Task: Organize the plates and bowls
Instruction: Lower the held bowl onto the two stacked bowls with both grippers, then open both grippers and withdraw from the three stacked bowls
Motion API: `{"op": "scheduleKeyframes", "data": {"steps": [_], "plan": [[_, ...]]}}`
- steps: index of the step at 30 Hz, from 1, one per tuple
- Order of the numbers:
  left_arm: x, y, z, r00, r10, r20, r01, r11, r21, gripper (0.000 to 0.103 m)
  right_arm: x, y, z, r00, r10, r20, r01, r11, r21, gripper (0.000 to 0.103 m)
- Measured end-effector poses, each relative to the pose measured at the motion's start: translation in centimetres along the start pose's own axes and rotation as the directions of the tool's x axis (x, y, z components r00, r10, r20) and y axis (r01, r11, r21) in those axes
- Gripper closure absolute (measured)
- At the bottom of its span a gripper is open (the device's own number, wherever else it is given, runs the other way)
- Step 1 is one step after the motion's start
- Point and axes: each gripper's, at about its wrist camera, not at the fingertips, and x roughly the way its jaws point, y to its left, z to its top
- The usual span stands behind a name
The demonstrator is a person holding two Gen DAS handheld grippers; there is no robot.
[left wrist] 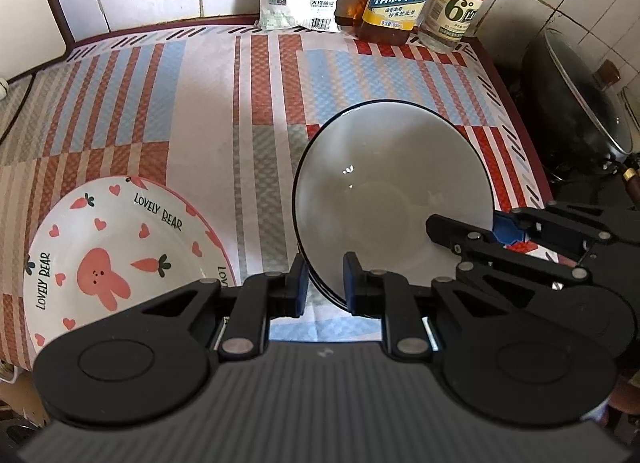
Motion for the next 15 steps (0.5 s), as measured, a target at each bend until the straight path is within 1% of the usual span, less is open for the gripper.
{"op": "scheduleKeyframes", "data": {"steps": [3,5,8,10,11,13,15], "plan": [[-0.3,0.1,0.1,1.0,-0.013,-0.006,0.013,1.0,-0.013,0.085,-0.1,0.0,-0.1,1.0,0.006,0.003,-0.006,1.0,-0.007,0.082],[-0.6,0.2,0.1,1.0,-0.018,-0.007,0.018,1.0,-0.025,0.083,-0.2,0.1,-0.2,1.0,0.006,0.005,-0.006,1.0,-0.008,0.083],[-1.0,0.4,0.3,0.999,-0.032,-0.014,0.032,0.999,-0.025,0.083,-0.2,-0.1,-0.3,1.0,0.017,0.009,-0.017,1.0,0.002,0.081],[-1.2,0.7,0.3,0.999,-0.035,-0.012,0.035,0.998,-0.046,0.088,-0.1,-0.5,-0.2,0.999,0.036,0.007,-0.036,0.999,0.004,0.081],[-1.2,0.8,0.3,0.999,-0.04,-0.016,0.039,0.998,-0.044,0.089,-0.1,-0.8,-0.2,0.999,0.047,0.008,-0.047,0.999,0.019,0.081],[-1.3,1.0,0.2,0.998,-0.053,-0.019,0.052,0.996,-0.07,0.089,-0.2,-1.1,-0.2,0.998,0.06,0.018,-0.061,0.997,0.047,0.081],[-1.5,1.2,0.1,0.998,-0.065,-0.008,0.065,0.995,-0.08,0.089,-0.8,-0.8,-0.3,0.998,0.031,0.05,-0.033,0.999,0.034,0.071]]}}
